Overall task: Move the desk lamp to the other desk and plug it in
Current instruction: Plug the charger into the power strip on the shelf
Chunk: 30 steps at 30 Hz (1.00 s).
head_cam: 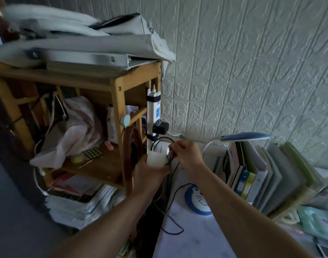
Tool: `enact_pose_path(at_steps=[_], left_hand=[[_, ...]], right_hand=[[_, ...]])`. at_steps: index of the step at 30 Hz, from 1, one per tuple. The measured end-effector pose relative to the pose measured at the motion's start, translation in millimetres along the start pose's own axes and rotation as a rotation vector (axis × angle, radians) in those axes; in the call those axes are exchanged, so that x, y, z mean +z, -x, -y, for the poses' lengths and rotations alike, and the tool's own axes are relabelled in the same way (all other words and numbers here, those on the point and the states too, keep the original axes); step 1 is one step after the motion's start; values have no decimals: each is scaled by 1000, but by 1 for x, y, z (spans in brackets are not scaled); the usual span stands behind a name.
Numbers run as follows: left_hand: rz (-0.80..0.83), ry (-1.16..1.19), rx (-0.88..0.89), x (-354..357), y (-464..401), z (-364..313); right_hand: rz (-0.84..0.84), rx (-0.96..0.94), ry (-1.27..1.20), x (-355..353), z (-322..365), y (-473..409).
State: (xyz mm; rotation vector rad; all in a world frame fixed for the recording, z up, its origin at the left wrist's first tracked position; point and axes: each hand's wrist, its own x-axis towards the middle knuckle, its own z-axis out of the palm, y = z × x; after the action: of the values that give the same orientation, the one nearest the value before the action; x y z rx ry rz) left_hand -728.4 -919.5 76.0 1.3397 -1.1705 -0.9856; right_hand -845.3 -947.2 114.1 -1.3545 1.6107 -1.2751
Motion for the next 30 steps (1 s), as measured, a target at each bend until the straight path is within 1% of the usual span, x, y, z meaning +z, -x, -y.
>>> enact_pose_path(at_steps=[4,6,9,15,18,20,22,24,26,28,30], left_hand=[[-75,-17,4,-10,-1,-6],[-85,-2,-13,-12,0,-10],[-67,-7,8,-13,3,-15],[-4,-36,148,-11,-6,-24],[46,19,176,-6,-14,-34],[34,5,171,-1,-16,-40],[7,32,154,7,-20,-43],[4,66,132,12,-24,-46],[24,54,120,16,-27,-50],[28,25,113,20,-30,-52],[18,18,102,24,-31,-57]], right_hand=[[-101,25,-35,-9,0,7],[-145,62,-51,-16,0,9],[-167,113,-90,-25,-2,7],[-234,159,28,-42,-10,-3],[-145,208,-11,-44,-13,-12],[-38,233,-28,-41,-14,-16],[83,221,-33,-37,-13,-20],[165,206,-17,-34,-12,-26],[181,172,46,-36,-6,-30],[165,66,94,-40,1,-31],[155,-39,6,-41,9,-30]])
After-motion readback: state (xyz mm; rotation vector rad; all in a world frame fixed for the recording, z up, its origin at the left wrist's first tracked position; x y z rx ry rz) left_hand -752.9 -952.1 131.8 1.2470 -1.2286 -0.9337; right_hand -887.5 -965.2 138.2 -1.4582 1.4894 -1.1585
